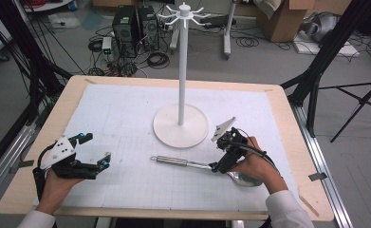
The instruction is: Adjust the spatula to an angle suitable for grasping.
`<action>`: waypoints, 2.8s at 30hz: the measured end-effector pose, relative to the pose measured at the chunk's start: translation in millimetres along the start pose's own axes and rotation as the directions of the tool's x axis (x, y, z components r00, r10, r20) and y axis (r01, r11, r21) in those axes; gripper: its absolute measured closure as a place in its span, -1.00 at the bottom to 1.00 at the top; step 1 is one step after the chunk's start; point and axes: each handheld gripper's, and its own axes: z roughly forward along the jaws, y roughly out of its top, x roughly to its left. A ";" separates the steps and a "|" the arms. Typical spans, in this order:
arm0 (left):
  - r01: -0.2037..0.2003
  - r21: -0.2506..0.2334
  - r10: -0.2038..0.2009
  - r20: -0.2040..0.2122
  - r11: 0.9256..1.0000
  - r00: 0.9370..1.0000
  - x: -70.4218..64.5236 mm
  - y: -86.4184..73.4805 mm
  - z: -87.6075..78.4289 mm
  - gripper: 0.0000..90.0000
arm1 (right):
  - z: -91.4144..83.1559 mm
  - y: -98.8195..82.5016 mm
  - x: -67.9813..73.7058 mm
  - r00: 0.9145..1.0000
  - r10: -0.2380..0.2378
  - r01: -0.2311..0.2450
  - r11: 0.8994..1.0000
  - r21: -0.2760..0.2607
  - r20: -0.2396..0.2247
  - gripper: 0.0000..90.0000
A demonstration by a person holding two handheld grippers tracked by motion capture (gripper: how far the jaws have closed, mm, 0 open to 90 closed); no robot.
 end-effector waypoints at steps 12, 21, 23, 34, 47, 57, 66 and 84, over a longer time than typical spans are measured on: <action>0.002 0.000 -0.002 -0.001 1.000 1.000 0.1 0.0 -0.1 -0.96 | 18.4 14.6 8.6 0.997 -0.057 0.059 0.997 0.051 -0.048 -0.88; 0.002 -0.001 -0.002 -0.001 1.000 1.000 0.3 -0.1 -0.1 -0.96 | 30.5 20.4 9.7 0.996 -0.059 0.067 0.991 0.115 -0.068 -0.43; 0.003 -0.001 -0.003 0.000 1.000 1.000 0.3 -0.2 0.0 -0.96 | 32.7 21.0 9.8 0.996 -0.061 0.068 0.990 0.124 -0.066 -0.33; 0.002 -0.001 -0.002 0.000 1.000 1.000 0.7 -0.3 0.0 -0.96 | 44.1 29.1 15.0 0.991 -0.091 0.107 0.979 0.174 -0.095 -0.03; 0.002 0.001 -0.002 0.001 1.000 1.000 0.7 -0.3 0.2 -0.96 | 52.8 33.4 18.1 0.988 -0.107 0.129 0.968 0.217 -0.112 0.23; 0.002 0.000 -0.002 0.002 1.000 1.000 0.6 -0.2 0.2 -0.96 | 57.0 35.5 19.6 0.987 -0.107 0.135 0.960 0.247 -0.122 0.41; 0.002 0.001 -0.002 0.001 1.000 1.000 0.4 -0.1 0.2 -0.96 | 58.7 35.7 19.3 0.984 -0.122 0.151 0.957 0.248 -0.126 0.57; 0.001 -0.003 -0.001 0.001 1.000 1.000 1.2 0.6 -0.6 -0.96 | 58.1 37.7 22.5 0.980 -0.164 0.190 0.947 0.260 -0.117 0.66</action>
